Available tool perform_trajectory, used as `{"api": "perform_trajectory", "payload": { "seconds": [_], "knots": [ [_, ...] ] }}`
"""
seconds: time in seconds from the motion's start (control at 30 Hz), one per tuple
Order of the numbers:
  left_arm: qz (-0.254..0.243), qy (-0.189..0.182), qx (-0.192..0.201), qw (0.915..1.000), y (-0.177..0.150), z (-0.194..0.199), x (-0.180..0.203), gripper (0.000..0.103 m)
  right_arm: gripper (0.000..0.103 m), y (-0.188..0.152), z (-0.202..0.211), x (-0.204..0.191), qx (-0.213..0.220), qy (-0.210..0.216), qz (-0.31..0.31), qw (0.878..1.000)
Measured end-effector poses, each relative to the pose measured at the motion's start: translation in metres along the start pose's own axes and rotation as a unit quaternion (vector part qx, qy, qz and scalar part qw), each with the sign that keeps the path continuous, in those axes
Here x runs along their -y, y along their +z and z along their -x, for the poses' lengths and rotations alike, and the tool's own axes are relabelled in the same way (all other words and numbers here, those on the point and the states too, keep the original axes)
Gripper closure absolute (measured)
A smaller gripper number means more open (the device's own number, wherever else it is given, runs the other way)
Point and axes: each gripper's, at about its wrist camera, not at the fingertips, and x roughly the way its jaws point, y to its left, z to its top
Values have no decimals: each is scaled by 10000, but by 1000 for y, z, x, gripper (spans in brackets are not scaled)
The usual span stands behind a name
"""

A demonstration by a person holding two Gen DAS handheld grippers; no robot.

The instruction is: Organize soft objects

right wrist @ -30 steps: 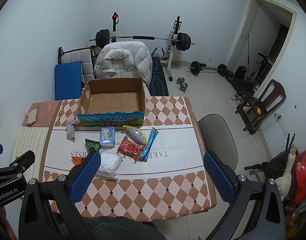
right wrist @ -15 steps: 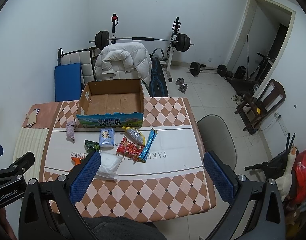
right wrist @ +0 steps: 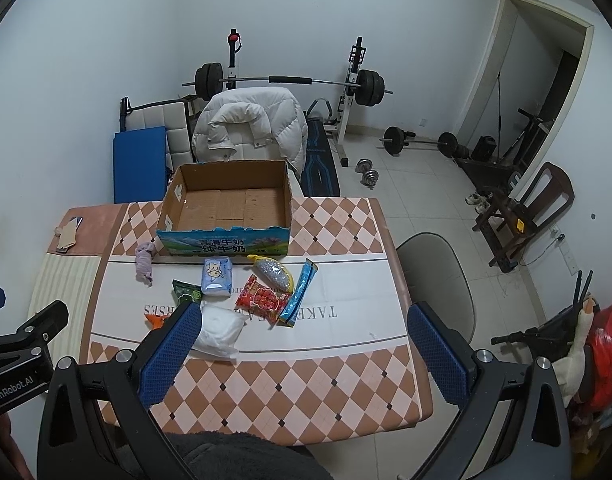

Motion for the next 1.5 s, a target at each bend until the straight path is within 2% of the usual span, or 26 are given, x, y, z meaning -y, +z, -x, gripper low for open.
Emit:
{"api": "perform_trajectory", "payload": {
  "seconds": [0.2,0.3,0.4,0.47,0.53,0.6,0.7,0.73,0.87,0.93,1.07,1.13,1.17,1.3,1.37,1.5],
  "knots": [
    [11,6,22,10000,2,0,0,0,0,-2,2,1,23,-2,-26,10000],
    [11,43,26,10000,-8,0,2,0,0,-3,0,1,1,46,-66,10000],
    [-45,324,21,9995,-3,-17,-5,0,0,-3,-17,0,-201,275,-224,9992],
    [-44,683,-99,9976,1,-43,-17,0,0,-4,-43,-5,-422,399,-262,9980],
    [45,875,-370,9955,1,-76,-32,0,0,-6,-82,-14,-777,616,-373,9944],
    [94,1034,-623,9926,-1,-104,-43,0,0,-15,-135,-28,-1233,906,-426,9873],
    [141,1132,-1134,9870,-13,-157,-64,0,0,-33,-215,-61,-1915,1046,-294,9755],
    [148,1120,-1223,9860,-19,-169,-68,0,0,-41,-251,-77,-2275,1063,-293,9675],
    [90,1032,-1602,9816,-31,-225,-79,0,0,-70,-350,-121,-3124,975,-565,9433],
    [34,946,-1799,9791,-32,-252,-82,0,0,-80,-385,-139,-3358,898,-702,9350],
    [-85,783,-1921,9782,-24,-287,-78,0,0,-103,-443,-179,-3854,669,-624,9182],
    [-193,694,-1923,9787,-14,-303,-69,0,2,-115,-458,-190,-4025,561,-487,9124],
    [-247,597,-1953,9786,-10,-311,-63,0,11,-120,-461,-192,-4046,465,-348,9126],
    [-521,163,-2237,9731,0,-351,-32,0,19,-135,-458,-168,-4031,316,-225,9143],
    [-715,-82,-2519,9651,0,-377,-10,0,19,-141,-458,-150,-4023,204,-261,9149],
    [-1156,-291,-2964,9476,-9,-425,30,0,18,-151,-458,-123,-4112,175,-488,9101]
  ]
}}
